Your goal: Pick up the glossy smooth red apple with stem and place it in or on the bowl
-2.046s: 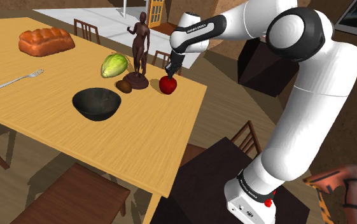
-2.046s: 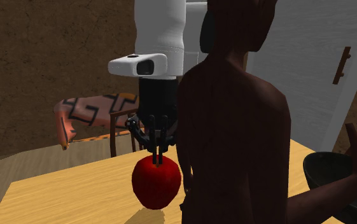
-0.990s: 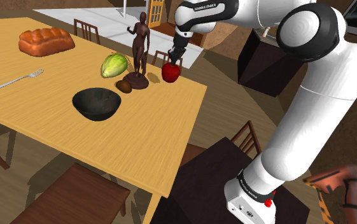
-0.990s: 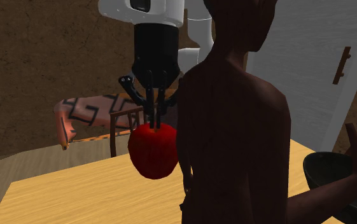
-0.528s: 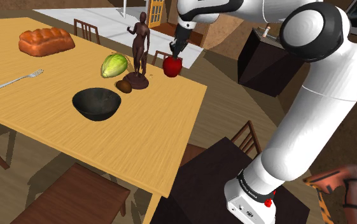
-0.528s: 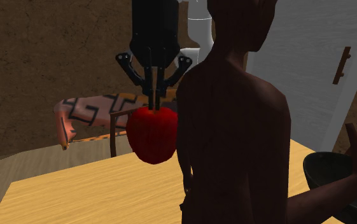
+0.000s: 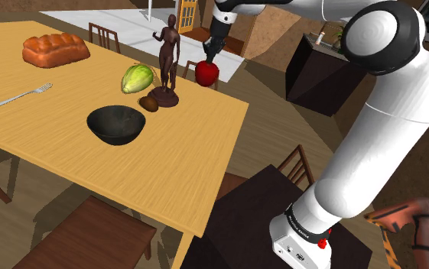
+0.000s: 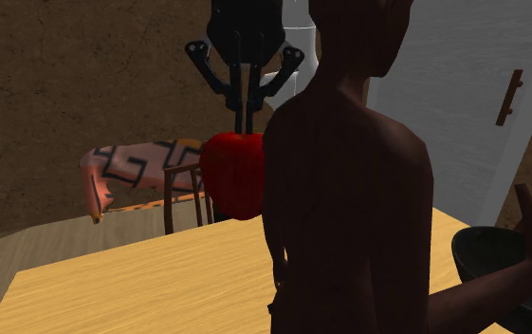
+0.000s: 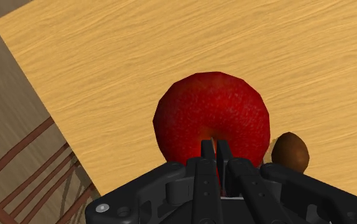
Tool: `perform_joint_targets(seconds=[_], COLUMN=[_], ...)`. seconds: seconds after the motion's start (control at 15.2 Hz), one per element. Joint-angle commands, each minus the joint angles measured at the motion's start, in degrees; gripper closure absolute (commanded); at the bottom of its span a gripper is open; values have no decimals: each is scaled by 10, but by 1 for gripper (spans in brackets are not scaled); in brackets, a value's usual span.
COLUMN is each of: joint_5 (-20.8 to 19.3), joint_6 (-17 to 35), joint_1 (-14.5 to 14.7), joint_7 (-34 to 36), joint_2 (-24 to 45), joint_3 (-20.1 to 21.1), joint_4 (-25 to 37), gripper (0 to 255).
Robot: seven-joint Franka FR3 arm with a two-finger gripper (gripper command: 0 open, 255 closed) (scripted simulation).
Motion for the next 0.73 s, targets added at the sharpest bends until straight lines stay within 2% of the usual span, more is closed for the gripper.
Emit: perform_joint_targets(seconds=[0.0, 0.66], joint_5=[-5, -33], joint_6=[-3, -41], joint_1=[12, 90], joint_7=[21, 151], joint_2=[-2, -4], joint_3=[7, 55], joint_4=[1, 32], gripper=[255, 255])
